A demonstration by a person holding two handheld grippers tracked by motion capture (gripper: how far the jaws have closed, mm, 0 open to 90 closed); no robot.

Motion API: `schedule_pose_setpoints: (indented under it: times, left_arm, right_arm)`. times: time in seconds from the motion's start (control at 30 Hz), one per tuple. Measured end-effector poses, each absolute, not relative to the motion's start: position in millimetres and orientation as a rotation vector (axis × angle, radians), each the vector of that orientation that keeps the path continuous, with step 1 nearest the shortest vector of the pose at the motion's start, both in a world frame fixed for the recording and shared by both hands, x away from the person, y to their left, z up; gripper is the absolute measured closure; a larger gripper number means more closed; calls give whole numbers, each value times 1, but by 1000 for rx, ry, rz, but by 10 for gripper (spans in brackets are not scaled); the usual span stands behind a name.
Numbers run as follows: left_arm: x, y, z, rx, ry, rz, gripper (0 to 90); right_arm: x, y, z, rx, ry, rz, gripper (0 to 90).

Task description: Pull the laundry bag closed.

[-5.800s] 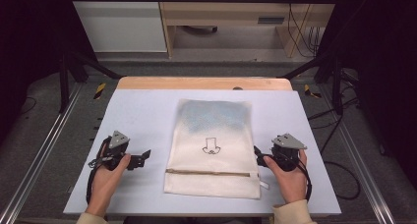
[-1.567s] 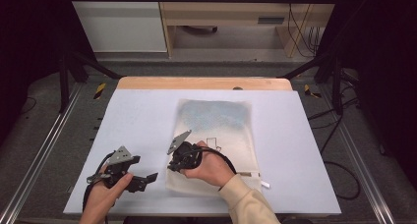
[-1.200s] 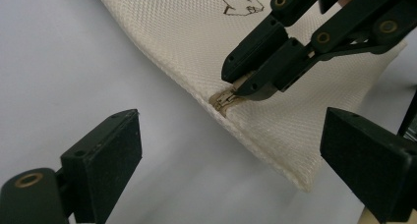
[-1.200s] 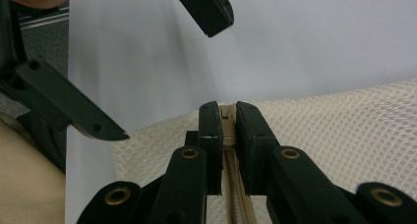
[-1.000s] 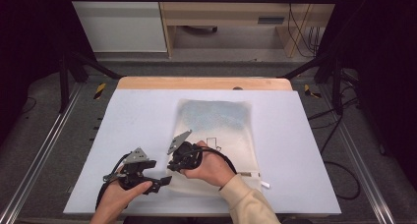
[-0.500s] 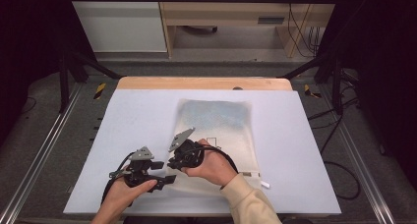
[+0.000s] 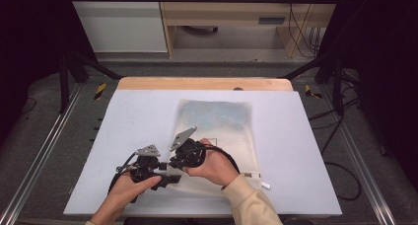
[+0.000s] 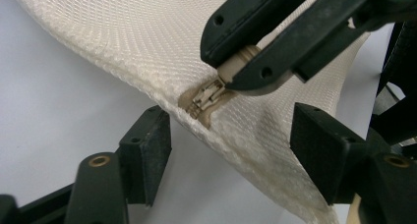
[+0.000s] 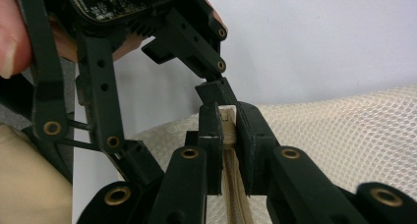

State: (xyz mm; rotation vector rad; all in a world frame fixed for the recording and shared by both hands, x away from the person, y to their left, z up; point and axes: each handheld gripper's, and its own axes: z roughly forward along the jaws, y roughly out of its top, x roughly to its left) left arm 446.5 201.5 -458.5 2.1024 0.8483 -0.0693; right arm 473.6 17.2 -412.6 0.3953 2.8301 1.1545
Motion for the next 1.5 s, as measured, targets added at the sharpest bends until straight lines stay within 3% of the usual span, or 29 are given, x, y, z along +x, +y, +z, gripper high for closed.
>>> schedule_pose_setpoints:
  times: [0.73,1.2,1.5]
  left_arm:
    - [460,199,-463,2088,861,-143,473]
    - [462,201,-464,2100,849,-172,638]
    - [465,200,-466,2105,851,-169,682]
  right_arm:
    - [474,16,-412,397,2823,1137,820]
    - [475,15,-413,396,2817,1141,820]
    - [474,16,-412,379,2825,1131,821]
